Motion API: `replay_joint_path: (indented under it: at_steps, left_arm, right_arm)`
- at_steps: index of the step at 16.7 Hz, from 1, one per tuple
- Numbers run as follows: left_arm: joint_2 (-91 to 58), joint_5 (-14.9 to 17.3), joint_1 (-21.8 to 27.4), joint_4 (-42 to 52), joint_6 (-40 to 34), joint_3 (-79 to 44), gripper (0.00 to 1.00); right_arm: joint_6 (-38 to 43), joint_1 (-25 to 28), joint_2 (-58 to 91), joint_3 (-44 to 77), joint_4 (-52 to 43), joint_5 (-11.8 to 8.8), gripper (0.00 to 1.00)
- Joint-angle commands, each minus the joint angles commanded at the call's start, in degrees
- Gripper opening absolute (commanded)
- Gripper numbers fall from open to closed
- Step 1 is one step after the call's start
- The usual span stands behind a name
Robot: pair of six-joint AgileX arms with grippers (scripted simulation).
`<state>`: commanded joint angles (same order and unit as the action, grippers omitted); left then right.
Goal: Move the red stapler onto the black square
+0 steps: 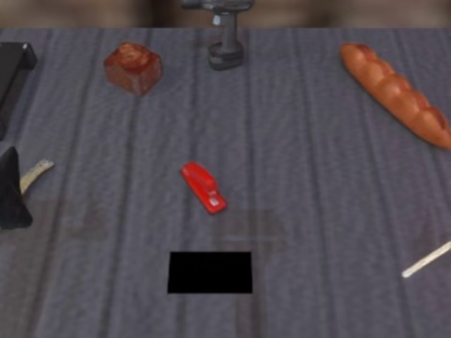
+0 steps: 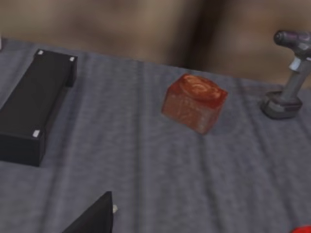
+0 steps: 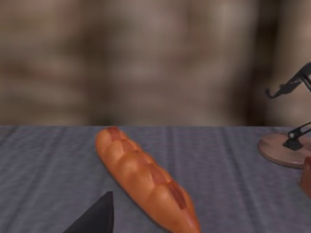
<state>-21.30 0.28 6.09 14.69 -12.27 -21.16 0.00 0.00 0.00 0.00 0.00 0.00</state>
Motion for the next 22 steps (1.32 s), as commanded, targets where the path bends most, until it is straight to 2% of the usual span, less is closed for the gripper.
replay_joint_path:
  at_steps: [13, 18, 22]
  left_arm:
    - [-81.1, -0.3, 18.0, 47.8, -37.2, -72.1, 1.0]
    - [-102.4, -0.3, 23.0, 60.6, -47.7, -92.7, 1.0]
    - [-110.9, -0.2, 25.1, 65.6, -52.1, -101.3, 1.0]
  right_arm:
    - [0.0, 0.0, 0.0, 0.0, 0.0, 0.0, 1.0]
    - [0.0, 0.0, 0.0, 0.0, 0.0, 0.0, 1.0]
    - [0.0, 0.0, 0.0, 0.0, 0.0, 0.0, 1.0]
